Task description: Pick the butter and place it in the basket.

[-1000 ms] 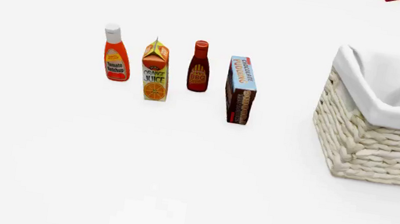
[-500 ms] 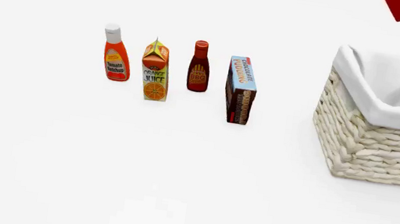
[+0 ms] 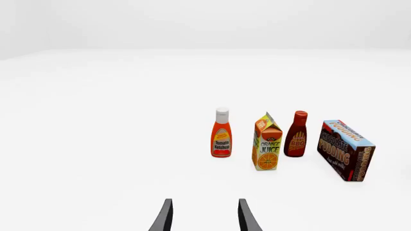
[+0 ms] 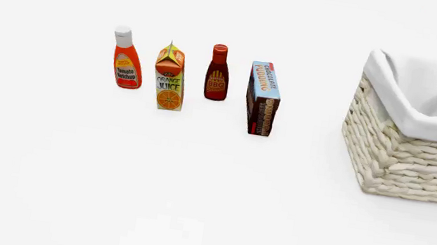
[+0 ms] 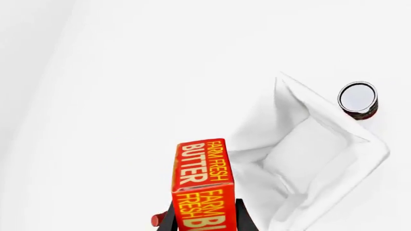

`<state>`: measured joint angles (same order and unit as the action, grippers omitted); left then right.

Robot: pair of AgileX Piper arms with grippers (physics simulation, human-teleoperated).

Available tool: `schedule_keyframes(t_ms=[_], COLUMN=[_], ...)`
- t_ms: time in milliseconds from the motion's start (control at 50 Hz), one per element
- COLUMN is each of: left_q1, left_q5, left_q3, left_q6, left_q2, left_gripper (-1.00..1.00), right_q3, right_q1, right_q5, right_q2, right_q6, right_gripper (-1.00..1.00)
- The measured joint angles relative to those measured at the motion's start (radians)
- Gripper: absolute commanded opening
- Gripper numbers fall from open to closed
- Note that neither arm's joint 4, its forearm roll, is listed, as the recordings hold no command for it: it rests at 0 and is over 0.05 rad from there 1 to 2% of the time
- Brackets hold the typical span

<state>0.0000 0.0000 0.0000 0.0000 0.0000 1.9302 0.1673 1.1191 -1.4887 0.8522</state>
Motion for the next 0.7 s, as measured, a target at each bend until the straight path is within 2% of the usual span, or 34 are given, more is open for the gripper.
schedule_keyframes(t_ms=[280, 700], left_q1=[0.0, 0.0], left_q5=[0.0, 0.0], left_q3=[0.0, 0.0], left_q6=[0.0, 0.0], left_q2=[0.0, 0.0], left_gripper=[1.0, 1.0], right_q3=[0.032, -0.01], right_q1=[0.062, 0.089], right_q5=[0.052, 0.038], right_q2=[-0.035, -0.057], right_q6=[-0.064, -0.069], right_gripper=[-1.0, -1.0])
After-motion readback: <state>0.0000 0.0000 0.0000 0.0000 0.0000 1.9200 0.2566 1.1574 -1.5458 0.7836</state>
